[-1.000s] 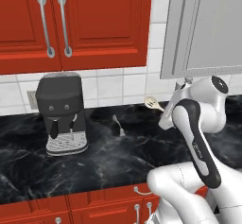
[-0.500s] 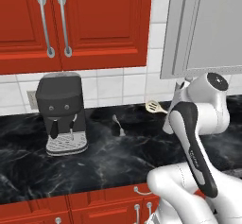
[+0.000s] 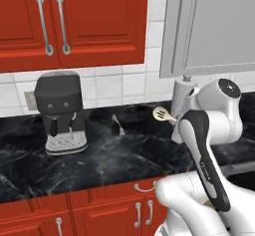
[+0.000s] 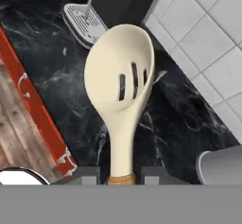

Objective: Organize the utensils by type. Pick up the wooden spoons from the counter and place them in the open cabinet. Then pick up the metallic utensils from the counter and place them in the open drawer.

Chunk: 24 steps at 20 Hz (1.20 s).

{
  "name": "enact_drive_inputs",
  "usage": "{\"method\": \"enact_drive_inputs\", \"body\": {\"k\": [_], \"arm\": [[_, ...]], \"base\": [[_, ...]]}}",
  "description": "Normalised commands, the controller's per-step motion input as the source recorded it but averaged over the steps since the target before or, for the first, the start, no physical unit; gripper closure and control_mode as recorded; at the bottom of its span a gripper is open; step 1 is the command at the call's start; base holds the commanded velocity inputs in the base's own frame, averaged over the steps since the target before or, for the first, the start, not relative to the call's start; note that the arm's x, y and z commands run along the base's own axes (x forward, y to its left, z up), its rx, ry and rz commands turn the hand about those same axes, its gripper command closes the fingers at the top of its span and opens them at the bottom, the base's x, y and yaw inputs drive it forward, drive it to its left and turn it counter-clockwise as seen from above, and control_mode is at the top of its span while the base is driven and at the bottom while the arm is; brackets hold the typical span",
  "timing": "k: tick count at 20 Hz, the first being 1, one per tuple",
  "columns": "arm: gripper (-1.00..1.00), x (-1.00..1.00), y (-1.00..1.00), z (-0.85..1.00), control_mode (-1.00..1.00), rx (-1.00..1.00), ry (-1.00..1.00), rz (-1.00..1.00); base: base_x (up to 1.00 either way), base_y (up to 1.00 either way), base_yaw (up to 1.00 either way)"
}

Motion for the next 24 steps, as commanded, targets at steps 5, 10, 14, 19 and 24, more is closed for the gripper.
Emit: {"method": "enact_drive_inputs", "body": {"k": [5,10,14,19,24], "arm": [[1.0,0.0,0.0,0.0,1.0,0.0,0.0,0.0],[1.0,0.0,0.0,0.0,1.0,0.0,0.0,0.0],[1.0,0.0,0.0,0.0,1.0,0.0,0.0,0.0],[1.0,0.0,0.0,0.0,1.0,0.0,0.0,0.0],[1.0,0.0,0.0,0.0,1.0,0.0,0.0,0.0]], "base": [[-0.38,-0.28,-0.57],[0.0,-0.01,-1.0],[0.0,0.0,-1.0],[0.0,0.0,-1.0],[0.0,-0.08,-1.0]]}}
